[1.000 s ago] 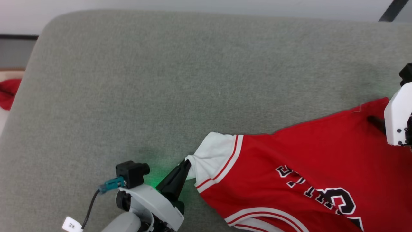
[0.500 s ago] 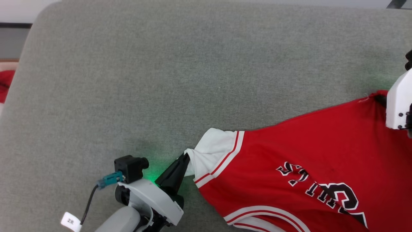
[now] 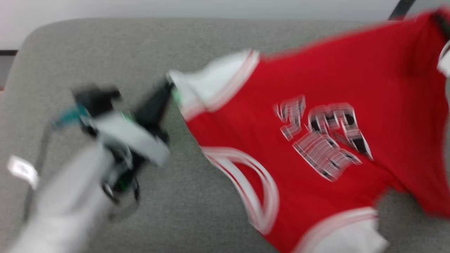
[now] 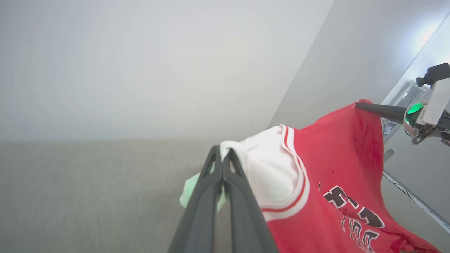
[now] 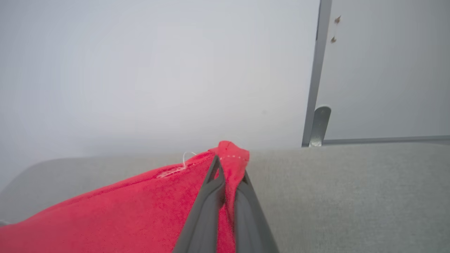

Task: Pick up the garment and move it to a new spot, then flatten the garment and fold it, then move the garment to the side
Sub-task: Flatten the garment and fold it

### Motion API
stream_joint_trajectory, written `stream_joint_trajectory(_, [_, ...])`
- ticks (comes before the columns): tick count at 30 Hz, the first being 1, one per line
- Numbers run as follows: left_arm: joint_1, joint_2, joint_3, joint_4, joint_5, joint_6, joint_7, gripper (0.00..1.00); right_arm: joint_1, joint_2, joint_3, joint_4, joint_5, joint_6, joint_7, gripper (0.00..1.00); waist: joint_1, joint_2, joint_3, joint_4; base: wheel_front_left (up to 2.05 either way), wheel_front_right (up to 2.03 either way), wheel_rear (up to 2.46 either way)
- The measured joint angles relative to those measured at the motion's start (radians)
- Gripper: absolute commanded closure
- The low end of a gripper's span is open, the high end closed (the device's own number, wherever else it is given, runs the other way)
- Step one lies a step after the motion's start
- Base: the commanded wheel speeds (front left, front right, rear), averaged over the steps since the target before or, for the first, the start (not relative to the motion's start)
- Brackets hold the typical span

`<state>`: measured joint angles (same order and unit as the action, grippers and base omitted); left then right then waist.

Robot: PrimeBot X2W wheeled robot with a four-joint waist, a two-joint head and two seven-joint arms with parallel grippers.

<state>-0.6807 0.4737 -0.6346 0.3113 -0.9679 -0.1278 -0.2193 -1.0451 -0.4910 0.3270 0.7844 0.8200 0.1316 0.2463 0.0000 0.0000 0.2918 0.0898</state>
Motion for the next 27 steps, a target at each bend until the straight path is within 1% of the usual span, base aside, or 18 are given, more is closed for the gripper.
stream_joint_trajectory(3, [-0.138, 0.021, 0.028, 0.044, 0.024, 0.000, 0.017, 1.00, -0.084, 0.030, -0.048, 0.054, -0.015, 0.000, -0.092, 1.00, 0.0000, 0.0000, 0.002, -0.020, 0.00, 0.00, 0.00])
stream_joint_trajectory(6, [-0.291, 0.024, 0.061, 0.108, 0.028, -0.001, 0.042, 1.00, -0.179, 0.063, -0.099, 0.119, -0.022, 0.000, -0.170, 1.00, 0.0000, 0.0000, 0.016, -0.036, 0.00, 0.00, 0.00])
stream_joint_trajectory(13, [-0.662, -0.011, 0.127, 0.325, 0.018, -0.004, 0.062, 1.00, -0.409, 0.131, -0.193, 0.281, -0.054, 0.000, -0.327, 1.00, 0.0000, 0.0000, 0.074, -0.066, 0.00, 0.00, 0.00])
stream_joint_trajectory(17, [-0.851, -0.040, 0.157, 0.452, 0.008, -0.004, 0.050, 1.00, -0.531, 0.154, -0.198, 0.344, -0.096, 0.001, -0.387, 1.00, 0.0000, 0.0000, 0.109, -0.084, 0.00, 0.00, 0.00])
stream_joint_trajectory(19, [-0.936, -0.050, 0.180, 0.497, -0.001, -0.004, 0.026, 1.00, -0.594, 0.159, -0.197, 0.365, -0.117, 0.002, -0.411, 1.00, 0.0001, 0.0000, 0.126, -0.091, 0.00, 0.00, 0.00])
stream_joint_trajectory(21, [-1.002, -0.054, 0.184, 0.519, -0.005, -0.004, 0.010, 1.00, -0.645, 0.167, -0.195, 0.385, -0.129, 0.002, -0.423, 1.00, 0.0000, 0.0000, 0.143, -0.097, 0.00, 0.00, 0.00])
stream_joint_trajectory(23, [-1.034, -0.063, 0.189, 0.531, -0.031, -0.004, 0.000, 1.00, -0.673, 0.172, -0.189, 0.403, -0.143, 0.002, -0.425, 1.00, 0.0000, 0.0000, 0.158, -0.102, 0.00, 0.00, 0.00])
stream_joint_trajectory(27, [-1.002, -0.067, 0.145, 0.518, -0.070, -0.004, -0.001, 1.00, -0.671, 0.177, -0.158, 0.420, -0.152, 0.001, -0.422, 1.00, 0.0000, 0.0000, 0.181, -0.105, 0.00, 0.00, 0.00])
